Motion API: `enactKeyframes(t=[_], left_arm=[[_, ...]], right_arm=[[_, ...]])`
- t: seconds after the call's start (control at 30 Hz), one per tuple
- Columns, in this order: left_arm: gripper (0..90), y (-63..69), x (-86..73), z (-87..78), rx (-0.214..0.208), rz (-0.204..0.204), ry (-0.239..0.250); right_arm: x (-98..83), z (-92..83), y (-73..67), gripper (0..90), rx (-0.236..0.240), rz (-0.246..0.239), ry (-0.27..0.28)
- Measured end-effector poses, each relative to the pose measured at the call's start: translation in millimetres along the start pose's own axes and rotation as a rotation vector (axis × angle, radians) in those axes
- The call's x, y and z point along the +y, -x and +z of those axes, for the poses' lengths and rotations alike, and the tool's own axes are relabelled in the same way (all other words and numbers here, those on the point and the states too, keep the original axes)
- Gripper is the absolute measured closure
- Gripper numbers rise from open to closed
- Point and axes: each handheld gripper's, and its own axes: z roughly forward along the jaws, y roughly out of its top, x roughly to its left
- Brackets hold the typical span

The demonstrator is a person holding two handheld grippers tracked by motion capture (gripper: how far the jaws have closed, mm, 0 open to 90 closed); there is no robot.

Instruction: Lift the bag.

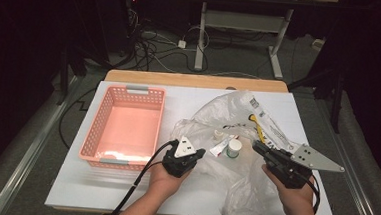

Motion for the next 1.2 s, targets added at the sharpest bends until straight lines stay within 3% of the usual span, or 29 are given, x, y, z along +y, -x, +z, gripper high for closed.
enactKeyframes(t=[0.07,0.13,0.2,0.23,0.27,0.3,0.37,0.47,0.53,0.6,0.73,0.87,0.97,1.03,1.2], left_arm=[[85.3,0.6,-3.7,1.0,-0.006,0.004,-0.011],[52.9,0.1,-5.3,8.9,-0.032,-0.020,-0.062],[20.9,-5.1,-7.3,26.5,0.005,-0.053,-0.211],[10.5,-6.1,-10.0,32.8,0.002,-0.051,-0.253],[8.3,-1.5,-10.0,33.5,0.016,-0.032,-0.252],[13.0,1.3,-10.5,32.2,0.004,-0.011,-0.237],[36.4,5.8,-12.8,30.4,-0.016,0.012,-0.208],[63.2,2.1,-13.7,28.4,-0.002,-0.053,-0.193],[86.0,4.0,-13.8,29.1,-0.014,-0.035,-0.193],[88.5,6.8,-14.2,29.1,0.004,-0.016,-0.187],[88.7,4.9,-14.5,26.3,0.002,-0.024,-0.178],[88.7,-0.1,-20.4,11.3,0.014,-0.077,-0.026],[88.7,0.2,-19.6,-0.3,0.052,-0.061,0.079],[88.7,-1.6,-14.2,-6.8,0.056,-0.077,0.128],[88.7,1.3,16.1,-30.6,0.103,-0.017,0.276]], right_arm=[[-0.8,1.4,-0.5,90.0,0.001,-0.005,-0.003],[-1.5,2.4,-1.4,90.0,0.006,-0.006,-0.008],[-1.9,4.2,-2.4,90.0,0.010,-0.004,-0.012],[-2.3,4.8,-2.6,90.0,0.013,-0.009,-0.014],[-2.4,5.3,-3.2,90.0,0.015,-0.007,-0.016],[-2.6,5.5,-3.5,90.0,0.016,-0.006,-0.016],[-2.6,5.5,-3.5,90.0,0.016,-0.004,-0.016],[-1.6,5.2,-4.1,90.0,0.016,-0.004,-0.009],[-1.0,4.9,-5.1,90.0,0.015,-0.005,-0.011],[-0.7,4.4,-5.5,90.0,0.013,-0.008,-0.011],[-0.5,3.8,-6.1,90.0,0.015,-0.006,-0.006],[-3.3,5.9,-5.2,90.0,0.017,-0.007,-0.008],[-3.7,6.8,-6.0,90.0,0.014,-0.005,-0.004],[-2.8,7.4,-6.8,90.0,0.006,-0.010,0.009],[4.2,8.3,-5.1,90.0,-0.031,-0.018,0.047]])
